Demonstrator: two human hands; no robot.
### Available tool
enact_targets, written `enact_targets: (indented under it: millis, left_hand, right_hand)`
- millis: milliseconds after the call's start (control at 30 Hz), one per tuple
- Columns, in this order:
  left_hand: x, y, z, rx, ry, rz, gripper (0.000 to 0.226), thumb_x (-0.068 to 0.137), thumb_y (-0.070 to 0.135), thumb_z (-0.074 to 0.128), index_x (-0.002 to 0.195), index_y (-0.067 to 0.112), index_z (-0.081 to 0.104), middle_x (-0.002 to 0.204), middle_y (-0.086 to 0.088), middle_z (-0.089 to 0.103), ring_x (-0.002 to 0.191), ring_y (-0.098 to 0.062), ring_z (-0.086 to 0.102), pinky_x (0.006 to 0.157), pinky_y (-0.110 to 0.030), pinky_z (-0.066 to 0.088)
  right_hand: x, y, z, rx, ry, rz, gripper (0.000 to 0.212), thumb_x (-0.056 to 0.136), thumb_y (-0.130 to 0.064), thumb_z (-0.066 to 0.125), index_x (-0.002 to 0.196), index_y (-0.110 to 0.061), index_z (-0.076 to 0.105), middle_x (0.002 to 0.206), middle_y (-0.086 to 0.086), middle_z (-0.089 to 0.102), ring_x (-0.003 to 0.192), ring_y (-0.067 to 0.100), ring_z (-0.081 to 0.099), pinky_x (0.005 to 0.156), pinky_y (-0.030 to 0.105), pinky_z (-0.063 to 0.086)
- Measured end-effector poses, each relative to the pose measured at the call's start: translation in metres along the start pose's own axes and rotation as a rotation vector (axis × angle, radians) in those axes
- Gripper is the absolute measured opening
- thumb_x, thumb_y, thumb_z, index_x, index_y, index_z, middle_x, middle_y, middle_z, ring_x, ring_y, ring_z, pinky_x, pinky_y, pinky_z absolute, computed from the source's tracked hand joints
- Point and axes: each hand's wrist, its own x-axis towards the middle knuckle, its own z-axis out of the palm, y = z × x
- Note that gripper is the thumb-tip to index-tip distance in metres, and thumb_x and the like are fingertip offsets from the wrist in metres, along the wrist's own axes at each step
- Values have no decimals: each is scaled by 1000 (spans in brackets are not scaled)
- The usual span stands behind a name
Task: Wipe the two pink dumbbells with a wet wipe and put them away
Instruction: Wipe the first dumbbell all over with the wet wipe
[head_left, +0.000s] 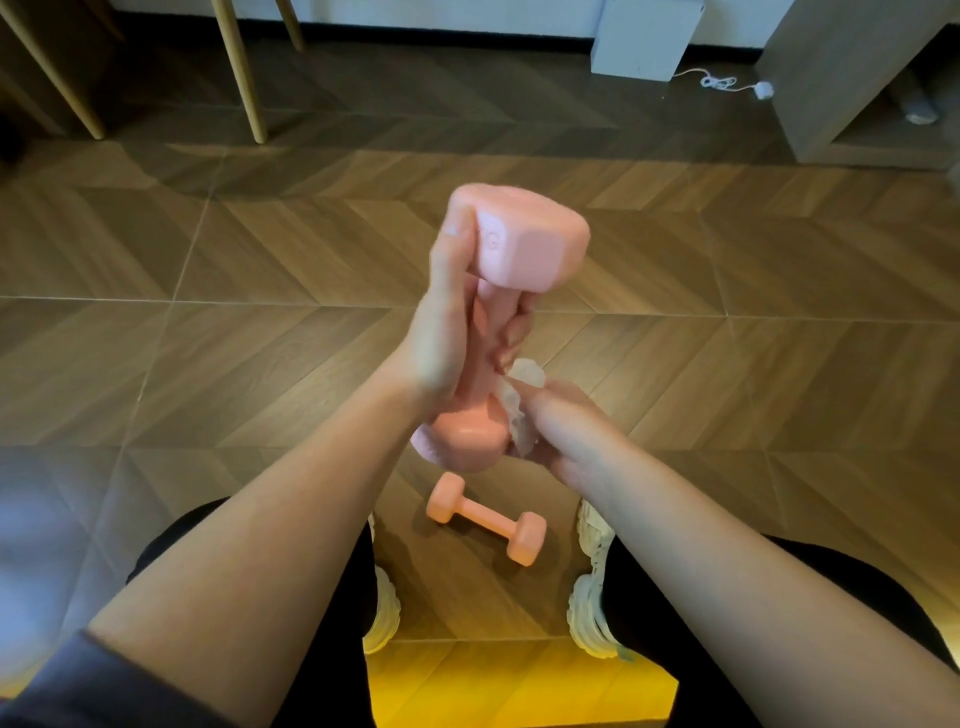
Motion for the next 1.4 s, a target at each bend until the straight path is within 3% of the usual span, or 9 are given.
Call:
enact_targets:
  millis: [133,267,367,533,633,800,967,1100,1400]
  left_hand:
    - [-1,-12,6,208,25,-90,66,67,80,38,57,16,50,52,-1,41,45,-15,32,49,-29,21]
    - [-7,-24,0,390,92,-138,60,67,77,44,44,23,54,53,0,46,48,-15,36,49,-28,30]
    - [-9,-26,-1,407,97,-160,60,67,78,45,45,23,57,54,0,47,50,-15,37,50,-29,30]
    - [-5,-22,-4,429,142,-153,64,64,80,42,57,17,53,54,-1,46,50,-16,37,51,-30,30]
    - [-8,-24,-3,487,116,-143,62,66,79,39,43,22,51,49,4,45,47,-15,36,50,-29,30]
    - [-13,-27,1,432,40,-58,54,68,70,44,37,26,49,41,9,36,50,-11,30,52,-29,24]
    - [-12,-25,-6,559,-13,-44,54,67,74,43,39,29,52,42,9,42,45,-5,34,51,-25,29]
    - [-14,-32,-5,694,-99,-75,56,69,76,43,48,25,50,48,6,43,49,-12,35,56,-38,30]
    - [-8,-36,-1,641,-79,-121,62,70,81,39,43,26,52,48,6,47,45,-11,39,53,-27,33]
  right_hand:
    - [5,-12,-29,108,331,-450,15,89,-17,70,75,-20,66,59,-16,63,55,-1,54,50,14,43]
    - [-5,-25,-55,111,492,-808,29,85,-16,72,61,-13,56,60,-3,48,61,6,41,56,23,34]
    - [-13,-23,-54,6,360,-918,9,86,-17,74,77,-15,75,78,-4,74,78,5,64,71,25,48]
    - [-20,-9,-55,-190,119,-1079,27,100,-13,55,120,-26,67,112,-28,68,114,-2,61,97,16,44]
    - [-14,-7,-57,-266,93,-1038,33,103,-20,46,130,-18,64,124,-10,69,123,14,60,109,38,43]
    - [-11,-15,-63,-79,69,-878,29,105,-21,46,106,-27,74,97,-24,72,93,-5,63,80,15,44]
    - [-10,-5,-65,-111,35,-900,32,105,-25,44,120,-16,71,110,-5,74,106,4,63,87,13,44]
    - [-9,-8,-57,-98,-36,-926,28,99,-27,43,110,-23,69,86,-29,68,93,-9,58,85,10,42]
    - [-8,-5,-63,-48,-47,-910,28,103,-20,43,112,-19,70,95,-18,73,99,-4,64,85,13,45]
